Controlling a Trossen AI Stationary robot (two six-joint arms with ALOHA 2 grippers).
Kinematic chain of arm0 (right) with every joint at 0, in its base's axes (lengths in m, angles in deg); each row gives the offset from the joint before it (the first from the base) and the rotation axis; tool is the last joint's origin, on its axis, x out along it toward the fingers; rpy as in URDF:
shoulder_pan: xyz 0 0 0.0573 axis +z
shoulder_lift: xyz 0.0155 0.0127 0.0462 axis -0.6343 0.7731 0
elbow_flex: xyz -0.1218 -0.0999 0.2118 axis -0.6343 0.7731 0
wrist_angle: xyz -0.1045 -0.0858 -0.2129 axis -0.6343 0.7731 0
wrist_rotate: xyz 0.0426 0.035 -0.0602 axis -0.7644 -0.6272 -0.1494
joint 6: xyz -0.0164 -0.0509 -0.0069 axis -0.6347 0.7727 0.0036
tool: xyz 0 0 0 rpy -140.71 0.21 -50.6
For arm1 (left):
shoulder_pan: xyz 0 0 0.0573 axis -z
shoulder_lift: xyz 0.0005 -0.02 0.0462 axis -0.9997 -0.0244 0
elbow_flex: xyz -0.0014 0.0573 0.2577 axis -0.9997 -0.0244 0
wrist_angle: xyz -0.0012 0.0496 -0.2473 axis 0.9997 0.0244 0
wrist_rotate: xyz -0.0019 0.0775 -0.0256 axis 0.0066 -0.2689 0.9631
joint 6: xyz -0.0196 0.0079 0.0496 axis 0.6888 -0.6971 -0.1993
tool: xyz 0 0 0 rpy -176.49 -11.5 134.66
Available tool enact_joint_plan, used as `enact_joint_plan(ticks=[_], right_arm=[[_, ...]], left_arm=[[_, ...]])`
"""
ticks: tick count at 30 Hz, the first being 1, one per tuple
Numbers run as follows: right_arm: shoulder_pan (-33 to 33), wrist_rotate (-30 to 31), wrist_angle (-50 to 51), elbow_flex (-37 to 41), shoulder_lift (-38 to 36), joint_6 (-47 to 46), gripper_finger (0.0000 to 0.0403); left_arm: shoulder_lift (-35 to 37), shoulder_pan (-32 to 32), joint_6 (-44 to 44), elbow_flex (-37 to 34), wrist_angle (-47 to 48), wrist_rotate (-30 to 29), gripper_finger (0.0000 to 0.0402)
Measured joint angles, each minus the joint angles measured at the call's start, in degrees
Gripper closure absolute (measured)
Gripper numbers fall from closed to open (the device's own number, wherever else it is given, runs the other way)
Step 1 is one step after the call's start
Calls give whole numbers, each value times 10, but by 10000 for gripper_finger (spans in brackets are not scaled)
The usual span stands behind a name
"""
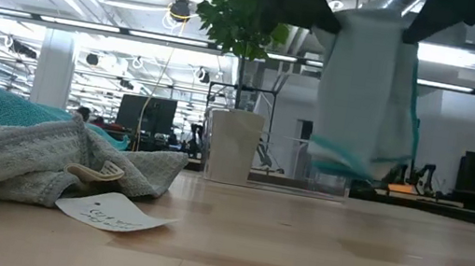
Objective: Fold microfiber towels
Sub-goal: Fold the light blue microfiber cloth
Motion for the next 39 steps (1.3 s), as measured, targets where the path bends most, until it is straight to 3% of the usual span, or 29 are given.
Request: enact_joint_plan(ticks=[3,18,22,30,39], right_arm=[[-1,-10,-41,1,-3,35,395],[26,-13,-35,1,54,-14,392],[42,-11,-43,1,49,-38,390],[57,-5,3,1,48,-86,390],[78,34,-4,1,48,-131,374]], left_arm=[[1,-9,81,0,2,41,394],[-39,21,197,0,14,35,397],[-61,26,224,0,-3,54,398],[-69,13,277,0,-94,22,398],[-71,14,283,1,-89,33,398]])
